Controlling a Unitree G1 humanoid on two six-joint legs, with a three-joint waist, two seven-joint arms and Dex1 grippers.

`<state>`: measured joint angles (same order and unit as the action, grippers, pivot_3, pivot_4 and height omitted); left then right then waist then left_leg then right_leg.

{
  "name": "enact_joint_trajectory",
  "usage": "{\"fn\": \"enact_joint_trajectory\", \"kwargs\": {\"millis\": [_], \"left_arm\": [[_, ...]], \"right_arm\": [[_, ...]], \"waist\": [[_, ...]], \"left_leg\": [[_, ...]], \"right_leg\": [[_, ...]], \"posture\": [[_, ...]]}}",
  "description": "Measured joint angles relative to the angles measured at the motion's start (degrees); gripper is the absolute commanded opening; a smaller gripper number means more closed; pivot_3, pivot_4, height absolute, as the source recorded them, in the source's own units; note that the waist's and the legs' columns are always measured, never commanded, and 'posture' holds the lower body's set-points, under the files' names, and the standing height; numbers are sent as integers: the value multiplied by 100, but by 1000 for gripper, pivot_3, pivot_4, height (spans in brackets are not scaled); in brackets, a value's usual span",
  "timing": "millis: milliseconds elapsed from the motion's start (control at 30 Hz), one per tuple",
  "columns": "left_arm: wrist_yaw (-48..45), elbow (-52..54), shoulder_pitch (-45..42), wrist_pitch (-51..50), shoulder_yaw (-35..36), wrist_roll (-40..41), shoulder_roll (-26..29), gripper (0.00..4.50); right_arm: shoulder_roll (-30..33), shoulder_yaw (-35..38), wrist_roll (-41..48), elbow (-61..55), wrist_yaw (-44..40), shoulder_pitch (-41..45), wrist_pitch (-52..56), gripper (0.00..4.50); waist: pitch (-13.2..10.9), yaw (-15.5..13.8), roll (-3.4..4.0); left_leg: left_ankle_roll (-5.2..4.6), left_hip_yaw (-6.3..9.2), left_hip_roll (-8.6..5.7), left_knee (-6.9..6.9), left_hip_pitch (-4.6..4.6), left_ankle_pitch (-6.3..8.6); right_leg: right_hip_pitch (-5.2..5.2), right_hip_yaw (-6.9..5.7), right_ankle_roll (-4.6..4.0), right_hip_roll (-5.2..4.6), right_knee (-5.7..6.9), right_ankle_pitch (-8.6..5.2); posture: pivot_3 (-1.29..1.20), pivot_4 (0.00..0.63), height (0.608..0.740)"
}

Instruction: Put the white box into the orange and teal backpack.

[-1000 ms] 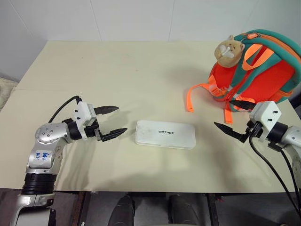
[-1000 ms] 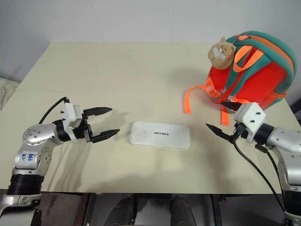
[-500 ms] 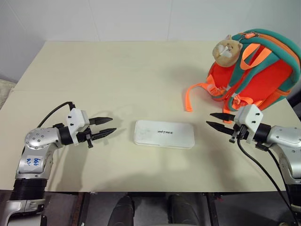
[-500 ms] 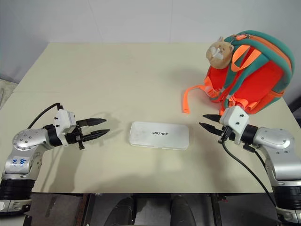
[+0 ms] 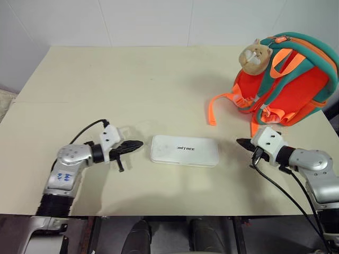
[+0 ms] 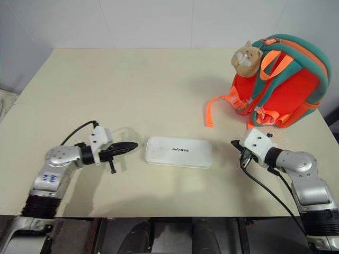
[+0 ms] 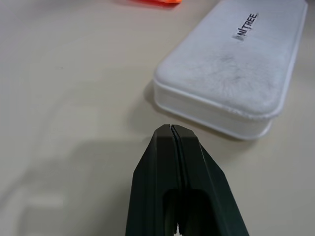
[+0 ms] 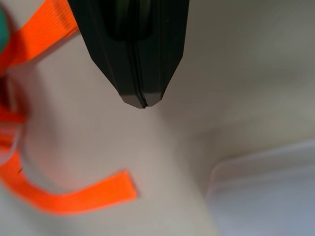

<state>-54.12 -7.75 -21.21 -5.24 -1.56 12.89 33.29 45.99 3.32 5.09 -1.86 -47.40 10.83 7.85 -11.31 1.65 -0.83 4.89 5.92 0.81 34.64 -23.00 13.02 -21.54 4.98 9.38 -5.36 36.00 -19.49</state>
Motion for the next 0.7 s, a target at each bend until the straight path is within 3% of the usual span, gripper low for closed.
{"fn": "enact_joint_trajectory", "kwargs": {"millis": [367,700], "left_arm": [[199,-58,-53,-42,-342,-201,-387,20],[206,342,312,-306,-521,-201,-485,20]], "right_arm": [[-529,-375,113,-825,53,-269,741,0],[-485,-409,96,-980,47,-218,996,0]], "waist": [[0,-6,-1],[0,-12,-1]], "left_leg": [[0,0,-1,17,0,0],[-1,0,-1,26,0,1]], "right_leg": [[4,2,4,1,6,4],[8,2,5,1,5,10]], "posture": [[0,150,740],[0,150,740]]}}
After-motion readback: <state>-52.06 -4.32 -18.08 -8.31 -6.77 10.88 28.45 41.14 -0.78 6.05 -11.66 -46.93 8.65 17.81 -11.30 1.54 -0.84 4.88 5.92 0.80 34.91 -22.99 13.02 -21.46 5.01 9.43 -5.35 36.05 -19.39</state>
